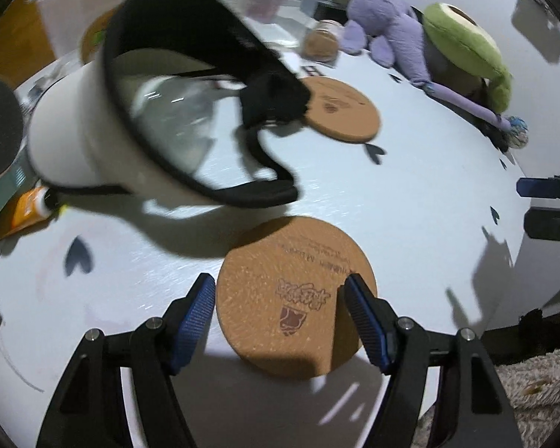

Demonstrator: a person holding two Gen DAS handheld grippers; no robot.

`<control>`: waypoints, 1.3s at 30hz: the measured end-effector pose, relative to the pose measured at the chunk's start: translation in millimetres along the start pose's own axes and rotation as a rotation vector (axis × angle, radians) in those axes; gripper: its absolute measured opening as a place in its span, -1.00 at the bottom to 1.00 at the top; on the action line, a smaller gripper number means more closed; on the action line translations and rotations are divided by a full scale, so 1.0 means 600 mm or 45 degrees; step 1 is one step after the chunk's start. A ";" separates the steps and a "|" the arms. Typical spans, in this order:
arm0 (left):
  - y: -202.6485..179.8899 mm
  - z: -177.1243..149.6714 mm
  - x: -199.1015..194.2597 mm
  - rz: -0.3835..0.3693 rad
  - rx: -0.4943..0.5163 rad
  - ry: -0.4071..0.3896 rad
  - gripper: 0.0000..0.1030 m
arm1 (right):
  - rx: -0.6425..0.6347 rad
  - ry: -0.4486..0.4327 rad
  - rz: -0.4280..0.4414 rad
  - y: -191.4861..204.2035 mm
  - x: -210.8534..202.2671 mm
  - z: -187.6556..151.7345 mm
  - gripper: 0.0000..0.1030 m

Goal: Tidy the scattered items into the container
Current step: 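Slide the cork coaster with the left gripper to the table edge, then hold the coaster at the edge with the left gripper while the right gripper closes on its overhanging rim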

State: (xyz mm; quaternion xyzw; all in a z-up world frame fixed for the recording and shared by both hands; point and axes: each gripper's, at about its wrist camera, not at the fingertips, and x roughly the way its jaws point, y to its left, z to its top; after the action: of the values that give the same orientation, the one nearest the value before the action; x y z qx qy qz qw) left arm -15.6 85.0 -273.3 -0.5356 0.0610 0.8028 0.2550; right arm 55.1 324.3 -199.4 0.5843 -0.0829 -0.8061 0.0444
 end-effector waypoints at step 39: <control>-0.135 -0.005 0.007 -0.094 0.282 0.011 0.52 | 0.177 0.085 0.154 -0.009 0.053 -0.057 0.16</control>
State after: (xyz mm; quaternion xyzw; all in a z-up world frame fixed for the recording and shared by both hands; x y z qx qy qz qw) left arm 24.1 155.2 -263.9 -0.5093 0.1308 0.7789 0.3418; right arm 78.0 321.3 -240.4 0.6066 -0.1722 -0.7742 0.0548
